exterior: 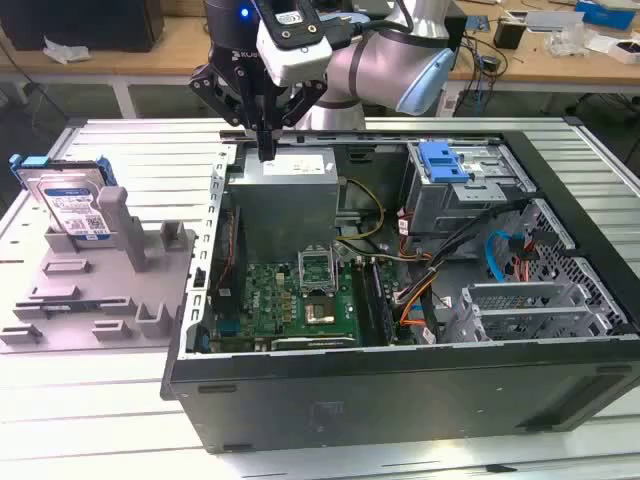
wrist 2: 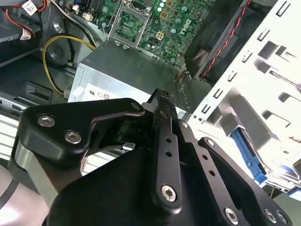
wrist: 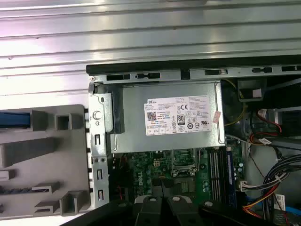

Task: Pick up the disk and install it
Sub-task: 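Reach for the disk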

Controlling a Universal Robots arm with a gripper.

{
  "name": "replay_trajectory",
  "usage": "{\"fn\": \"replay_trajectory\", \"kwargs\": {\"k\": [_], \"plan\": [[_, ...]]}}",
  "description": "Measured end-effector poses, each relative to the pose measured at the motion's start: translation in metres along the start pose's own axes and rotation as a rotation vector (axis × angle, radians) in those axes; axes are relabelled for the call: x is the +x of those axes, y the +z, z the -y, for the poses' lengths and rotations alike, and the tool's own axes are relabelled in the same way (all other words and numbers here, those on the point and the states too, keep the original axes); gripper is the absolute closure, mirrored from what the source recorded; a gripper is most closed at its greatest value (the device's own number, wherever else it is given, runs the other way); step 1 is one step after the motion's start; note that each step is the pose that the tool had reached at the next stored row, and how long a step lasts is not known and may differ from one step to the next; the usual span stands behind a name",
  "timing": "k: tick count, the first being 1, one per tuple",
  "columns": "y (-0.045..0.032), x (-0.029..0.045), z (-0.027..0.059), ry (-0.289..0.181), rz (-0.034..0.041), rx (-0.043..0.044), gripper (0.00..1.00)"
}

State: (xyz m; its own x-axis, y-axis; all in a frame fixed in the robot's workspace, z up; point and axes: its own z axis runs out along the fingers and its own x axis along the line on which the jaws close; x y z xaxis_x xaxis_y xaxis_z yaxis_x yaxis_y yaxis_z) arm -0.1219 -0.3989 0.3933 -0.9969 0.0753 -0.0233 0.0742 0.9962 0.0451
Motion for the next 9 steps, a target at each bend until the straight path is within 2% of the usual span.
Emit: {"fn": "replay_trajectory", "kwargs": {"k": [9], "plan": [[0.0,0.0,0.0,0.0,0.0,0.0001,0.89]]}}
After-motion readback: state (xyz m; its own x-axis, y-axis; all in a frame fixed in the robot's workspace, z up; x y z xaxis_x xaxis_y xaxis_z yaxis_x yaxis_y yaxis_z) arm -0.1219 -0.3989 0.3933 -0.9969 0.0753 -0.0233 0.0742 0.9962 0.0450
